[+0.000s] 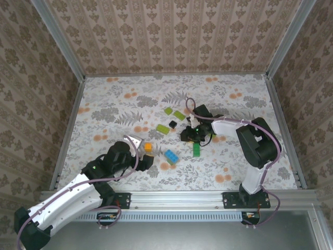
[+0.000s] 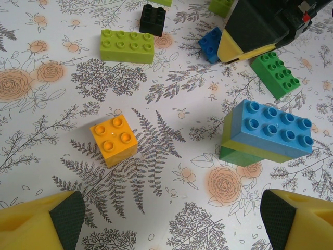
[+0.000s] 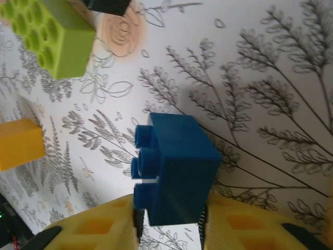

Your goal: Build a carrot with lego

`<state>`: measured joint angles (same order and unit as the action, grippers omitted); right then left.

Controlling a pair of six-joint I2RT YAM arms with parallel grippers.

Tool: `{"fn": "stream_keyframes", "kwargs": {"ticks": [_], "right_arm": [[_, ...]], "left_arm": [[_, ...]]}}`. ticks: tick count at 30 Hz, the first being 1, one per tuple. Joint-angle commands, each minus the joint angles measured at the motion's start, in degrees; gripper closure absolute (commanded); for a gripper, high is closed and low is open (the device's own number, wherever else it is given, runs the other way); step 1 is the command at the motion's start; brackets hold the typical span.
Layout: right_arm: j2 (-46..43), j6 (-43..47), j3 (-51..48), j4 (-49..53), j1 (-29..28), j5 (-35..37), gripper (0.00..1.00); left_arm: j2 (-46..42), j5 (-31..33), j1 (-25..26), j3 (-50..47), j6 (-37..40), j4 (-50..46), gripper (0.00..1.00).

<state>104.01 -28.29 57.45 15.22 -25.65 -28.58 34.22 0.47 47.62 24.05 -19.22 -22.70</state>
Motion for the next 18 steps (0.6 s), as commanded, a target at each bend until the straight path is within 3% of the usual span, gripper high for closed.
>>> {"fn": "stream_keyframes", "kwargs": {"ticks": [1,8,13,18], "right_arm": [[0.1,0.87,1.35,3.21,0.16,2.67,0.61],[-2.61,1.68,2.29,6.09,0.07,5.02,0.55],[-3.81,2.95,5.32,10.17,-0.88,7.92,0.42],[-2.92,4.07,9.78,15.23,-2.78,13.74,0.41]], "left_arm": [[0.32,0.49,0.53,-0.25,1.12,1.0,0.1],[0.59,0.48,0.52,-0.15,1.12,1.14,0.1],[0.68,0.45,0.47,-0.17,1.2,1.13,0.1],[0.68,0.4,0.47,-0.15,1.21,1.11,0.1]]}}
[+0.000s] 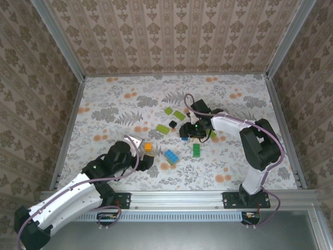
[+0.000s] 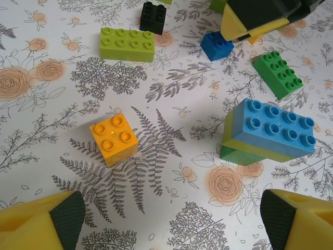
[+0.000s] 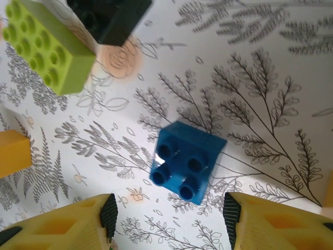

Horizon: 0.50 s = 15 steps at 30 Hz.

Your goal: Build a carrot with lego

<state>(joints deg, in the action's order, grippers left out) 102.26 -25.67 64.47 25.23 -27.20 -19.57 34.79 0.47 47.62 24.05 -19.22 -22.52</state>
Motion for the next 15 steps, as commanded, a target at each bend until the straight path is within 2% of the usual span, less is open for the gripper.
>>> {"fn": "stream_keyframes", "kwargs": {"ticks": [1,9,15], "right_arm": [[-0.82,1.43,3.53,6.45,-1.48,5.39,0.41],[4.96,1.98,12.12,16.61,-5.72,17.37,0.41],[6.75,0.49,14.06,18.78,-7.33,20.73,0.4]], "left_arm": [[0.11,0.36,0.52,-0.15,1.24,0.91,0.1],[0.08,0.23,0.48,-0.17,1.28,0.91,0.1],[0.11,0.16,0.54,-0.15,1.27,1.08,0.1]]}}
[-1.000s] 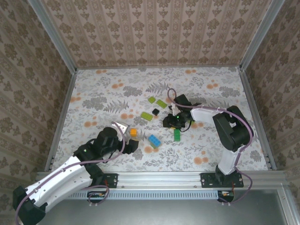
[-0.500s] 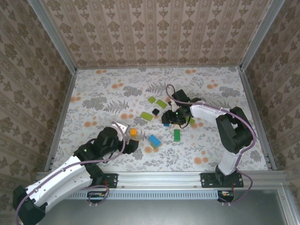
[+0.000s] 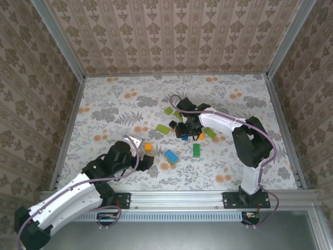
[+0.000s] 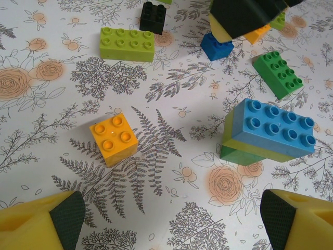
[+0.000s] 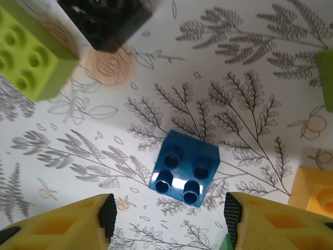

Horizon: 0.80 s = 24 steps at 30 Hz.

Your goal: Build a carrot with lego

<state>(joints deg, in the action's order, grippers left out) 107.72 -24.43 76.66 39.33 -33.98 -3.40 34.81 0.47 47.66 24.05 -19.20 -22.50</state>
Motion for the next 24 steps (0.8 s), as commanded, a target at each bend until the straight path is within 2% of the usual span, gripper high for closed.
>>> {"fn": "stream_keyframes", "kwargs": {"ticks": [1,14,24], "right_arm": [[1.56,-1.03,2.04,4.72,-0.74,4.75,0.39],[5.34,-2.51,3.74,3.16,-1.27,2.95,0.39],[6.53,-2.82,4.15,2.97,-1.61,3.53,0.44]], "left_arm": [[0.09,0.15,0.42,-0.15,1.23,1.04,0.1],[0.09,-0.03,0.44,-0.15,1.27,1.06,0.1],[0.09,-0.08,0.5,-0.15,1.28,1.13,0.1]]}}
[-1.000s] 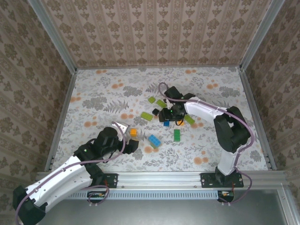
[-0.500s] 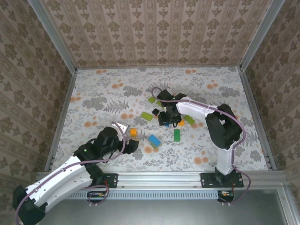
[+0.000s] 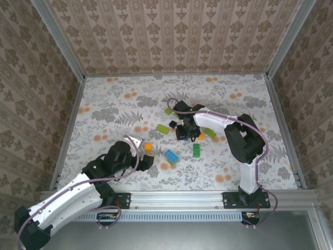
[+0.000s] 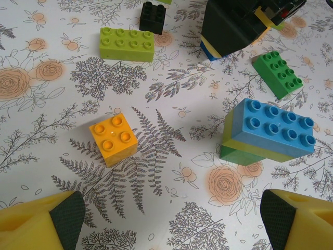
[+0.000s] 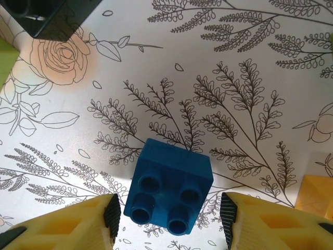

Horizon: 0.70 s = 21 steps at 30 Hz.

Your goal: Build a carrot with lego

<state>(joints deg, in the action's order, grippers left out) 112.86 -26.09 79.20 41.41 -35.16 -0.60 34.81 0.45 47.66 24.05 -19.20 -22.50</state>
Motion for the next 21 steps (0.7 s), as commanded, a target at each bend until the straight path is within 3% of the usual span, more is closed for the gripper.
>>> {"fn": "stream_keyframes", "kwargs": {"ticks": [1,8,21], "right_arm": [[1.54,-1.1,1.7,0.94,-0.48,0.82,0.44],[2.48,-1.66,2.62,0.85,-0.88,1.39,0.45],[1.5,-1.83,1.71,0.74,-0.88,3.09,0.65]], "left_arm": [[0.09,-0.01,0.48,-0.15,1.28,1.08,0.1],[0.06,-0.1,0.48,-0.15,1.33,1.1,0.1],[0.09,-0.2,0.45,-0.2,1.31,1.1,0.1]]}}
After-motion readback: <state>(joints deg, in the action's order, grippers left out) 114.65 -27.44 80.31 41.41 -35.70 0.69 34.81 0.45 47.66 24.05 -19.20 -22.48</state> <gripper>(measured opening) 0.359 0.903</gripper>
